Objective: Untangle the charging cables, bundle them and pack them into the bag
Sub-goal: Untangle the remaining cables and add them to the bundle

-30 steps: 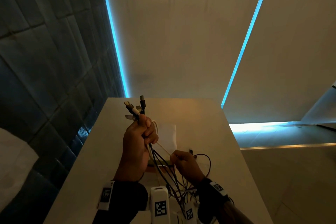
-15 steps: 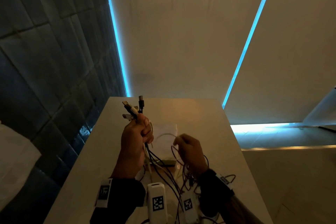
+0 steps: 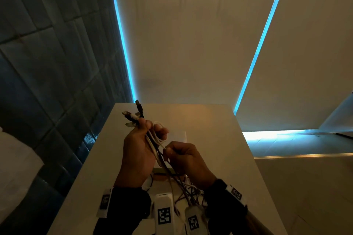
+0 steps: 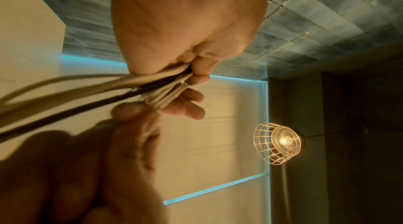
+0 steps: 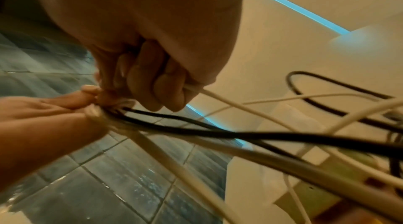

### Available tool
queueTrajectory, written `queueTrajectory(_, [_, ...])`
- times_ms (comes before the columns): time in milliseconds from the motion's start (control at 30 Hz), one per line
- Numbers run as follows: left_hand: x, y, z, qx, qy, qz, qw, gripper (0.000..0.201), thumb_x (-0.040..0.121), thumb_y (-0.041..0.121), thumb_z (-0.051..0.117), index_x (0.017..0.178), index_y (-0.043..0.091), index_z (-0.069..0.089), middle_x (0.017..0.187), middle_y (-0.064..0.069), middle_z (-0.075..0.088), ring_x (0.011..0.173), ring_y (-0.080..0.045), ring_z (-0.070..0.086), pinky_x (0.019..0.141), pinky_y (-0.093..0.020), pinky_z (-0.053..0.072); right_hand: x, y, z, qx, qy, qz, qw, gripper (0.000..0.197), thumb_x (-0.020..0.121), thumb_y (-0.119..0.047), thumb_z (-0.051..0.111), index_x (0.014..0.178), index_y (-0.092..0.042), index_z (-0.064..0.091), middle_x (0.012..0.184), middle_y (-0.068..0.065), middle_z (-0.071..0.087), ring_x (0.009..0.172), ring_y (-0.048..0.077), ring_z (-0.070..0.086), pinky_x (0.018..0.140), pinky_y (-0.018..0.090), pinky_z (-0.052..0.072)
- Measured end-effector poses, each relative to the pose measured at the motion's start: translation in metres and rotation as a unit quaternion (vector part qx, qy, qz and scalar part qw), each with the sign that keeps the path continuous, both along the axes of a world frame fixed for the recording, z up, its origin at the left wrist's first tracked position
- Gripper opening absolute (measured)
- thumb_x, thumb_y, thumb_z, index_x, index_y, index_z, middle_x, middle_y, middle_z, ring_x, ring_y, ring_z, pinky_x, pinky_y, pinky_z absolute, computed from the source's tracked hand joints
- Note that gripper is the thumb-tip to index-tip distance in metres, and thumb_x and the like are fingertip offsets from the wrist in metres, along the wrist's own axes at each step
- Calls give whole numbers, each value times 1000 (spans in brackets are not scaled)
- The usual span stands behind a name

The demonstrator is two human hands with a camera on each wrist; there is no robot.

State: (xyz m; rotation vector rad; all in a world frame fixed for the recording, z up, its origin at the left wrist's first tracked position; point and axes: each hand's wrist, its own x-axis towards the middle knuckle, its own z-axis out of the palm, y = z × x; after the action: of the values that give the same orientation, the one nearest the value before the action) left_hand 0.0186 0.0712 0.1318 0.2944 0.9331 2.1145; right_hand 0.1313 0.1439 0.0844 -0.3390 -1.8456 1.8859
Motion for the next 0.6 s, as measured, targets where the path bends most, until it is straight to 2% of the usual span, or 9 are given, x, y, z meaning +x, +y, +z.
queueTrajectory(67, [0, 0, 3, 23, 1, 16, 1000, 34, 101, 27, 33, 72, 12, 45, 62, 0, 51, 57, -13, 54, 59, -25, 50, 2, 3, -11, -20, -12, -6, 1000, 23, 89, -23, 53, 70, -11, 57, 45, -10, 34, 40, 6, 25, 43, 17, 22])
queueTrajectory(133, [1, 1, 2, 17, 17, 9, 1000, 35, 100, 27, 33, 71, 13, 44, 61, 0, 46, 53, -12, 45, 49, -21, 43, 4, 6, -22, -32, -22, -16, 999, 23, 89, -24, 52, 70, -11, 56, 44, -10, 31, 39, 6, 23, 42, 17, 20])
queueTrajectory(200, [1, 0, 1, -1, 41, -2, 999, 36, 101, 28, 32, 69, 14, 42, 58, 2, 41, 45, -10, 37, 45, -20, 36, 6, 9, -33, -29, -36, -24, 999, 24, 91, -23, 52, 70, -13, 56, 46, -8, 30, 41, 9, 23, 43, 20, 19])
queueTrajectory(267, [2, 1, 1, -13, 64, -12, 998, 36, 100, 29, 32, 69, 13, 41, 55, 4, 37, 42, -8, 31, 43, -20, 31, 6, 11, -41, -9, -56, -29, 998, 27, 96, -18, 50, 69, -14, 55, 47, -11, 34, 42, 7, 28, 45, 22, 24])
queueTrajectory(333, [2, 1, 2, -14, 80, -21, 996, 37, 100, 28, 31, 69, 12, 41, 52, 6, 36, 39, -6, 28, 42, -20, 29, 6, 15, -50, 18, -79, -42, 996, 31, 98, -10, 49, 68, -14, 53, 49, -12, 42, 45, 3, 37, 48, 17, 33])
queueTrajectory(433, [1, 1, 2, -21, 94, -31, 995, 34, 98, 28, 32, 69, 12, 39, 49, 7, 35, 37, -5, 26, 40, -19, 28, 7, 20, -67, 25, -108, -63, 992, 32, 98, -11, 50, 66, -16, 53, 62, 7, 43, 54, 9, 43, 51, 19, 43])
queueTrajectory(467, [1, 1, 1, -24, 98, -32, 994, 33, 97, 29, 33, 69, 11, 39, 49, 7, 35, 37, -5, 26, 40, -19, 27, 7, 21, -74, 24, -113, -67, 991, 32, 98, -11, 50, 66, -16, 53, 64, 7, 43, 56, 9, 44, 52, 20, 46])
queueTrajectory(533, [1, 1, 0, -29, 100, -34, 994, 32, 97, 29, 33, 70, 11, 40, 49, 7, 35, 37, -5, 26, 40, -19, 28, 6, 24, -85, 17, -116, -71, 991, 33, 98, -10, 50, 66, -16, 53, 61, -3, 46, 54, 5, 47, 54, 22, 48])
queueTrajectory(600, [1, 1, -2, -33, 101, -34, 994, 33, 99, 27, 32, 71, 12, 40, 50, 6, 37, 37, -5, 27, 40, -19, 28, 4, 25, -92, 23, -113, -77, 990, 32, 97, -12, 50, 65, -17, 52, 60, -6, 46, 55, 6, 47, 56, 25, 46])
